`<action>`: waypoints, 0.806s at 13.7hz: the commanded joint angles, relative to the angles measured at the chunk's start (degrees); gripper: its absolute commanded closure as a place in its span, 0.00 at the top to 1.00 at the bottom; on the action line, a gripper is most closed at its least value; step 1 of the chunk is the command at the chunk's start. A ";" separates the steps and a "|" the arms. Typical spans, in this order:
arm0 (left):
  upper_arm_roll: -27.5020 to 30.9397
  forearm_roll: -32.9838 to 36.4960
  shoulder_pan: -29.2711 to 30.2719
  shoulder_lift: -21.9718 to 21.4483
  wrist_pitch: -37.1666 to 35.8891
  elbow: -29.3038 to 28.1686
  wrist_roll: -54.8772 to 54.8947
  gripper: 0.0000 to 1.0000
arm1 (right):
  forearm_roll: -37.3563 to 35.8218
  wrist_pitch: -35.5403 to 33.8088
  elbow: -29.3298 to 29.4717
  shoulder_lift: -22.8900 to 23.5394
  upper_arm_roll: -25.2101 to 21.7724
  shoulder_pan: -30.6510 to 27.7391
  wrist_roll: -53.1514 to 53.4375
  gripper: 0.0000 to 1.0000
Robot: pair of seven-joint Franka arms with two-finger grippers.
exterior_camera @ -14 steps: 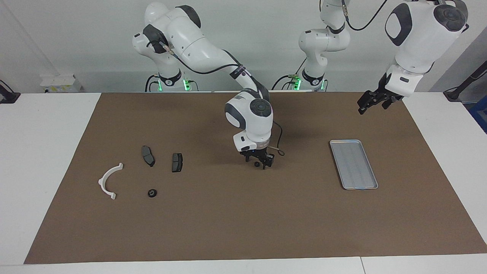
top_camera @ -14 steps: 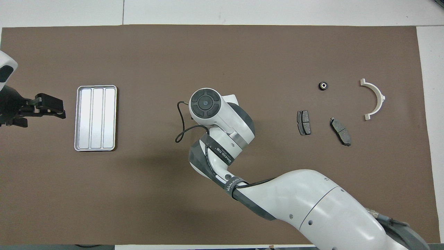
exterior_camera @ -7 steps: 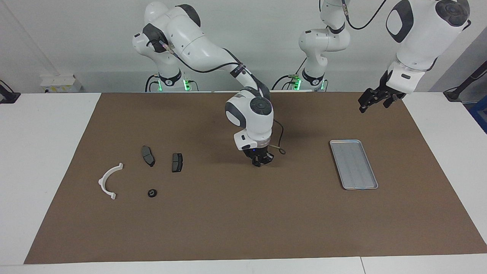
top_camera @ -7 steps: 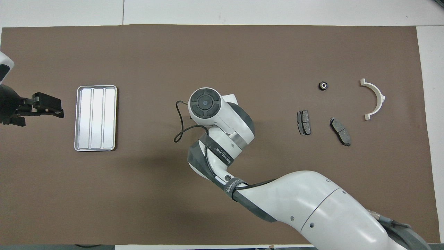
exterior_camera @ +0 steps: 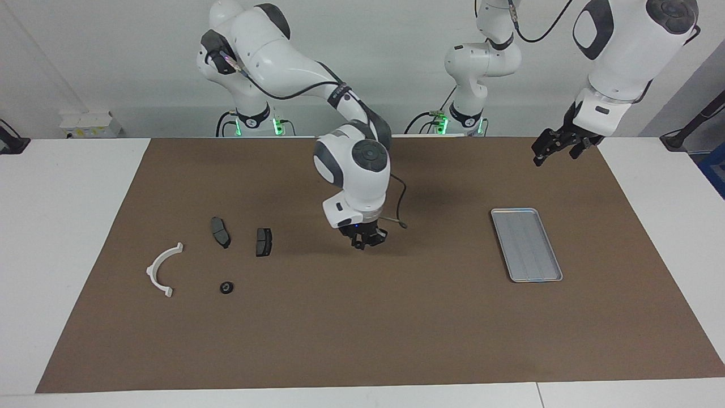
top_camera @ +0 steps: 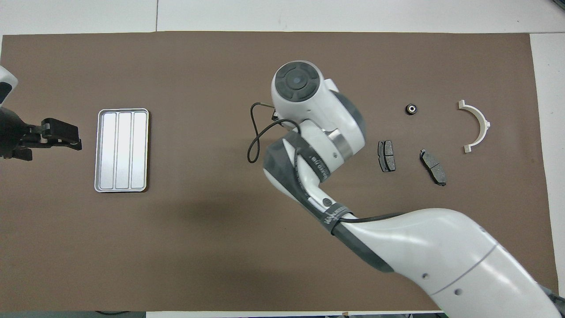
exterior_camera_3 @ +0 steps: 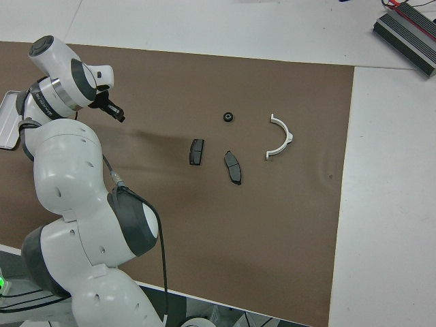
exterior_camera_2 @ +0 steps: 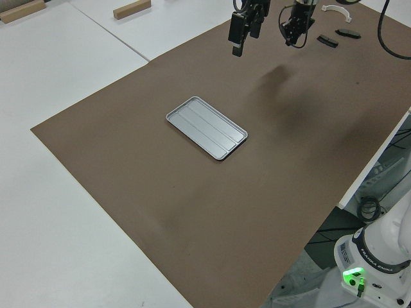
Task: Place bearing gear from tray to pile
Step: 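Carry the gear with the right gripper toward the white arc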
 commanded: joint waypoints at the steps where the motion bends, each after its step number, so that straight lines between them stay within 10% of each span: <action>1: -0.25 0.09 0.33 -1.37 -0.67 -0.89 0.18 1.00 | 2.74 -6.25 -1.15 -6.76 1.00 -9.92 -21.49 0.00; 6: -0.25 0.09 0.33 -1.37 -0.67 -0.89 0.18 1.00 | 3.01 -3.48 -2.02 -8.01 0.91 -24.97 -52.56 0.00; 11: -0.25 0.09 0.33 -1.37 -0.67 -0.89 0.18 1.00 | 2.04 7.42 -8.08 -4.14 0.64 -29.56 -54.27 0.00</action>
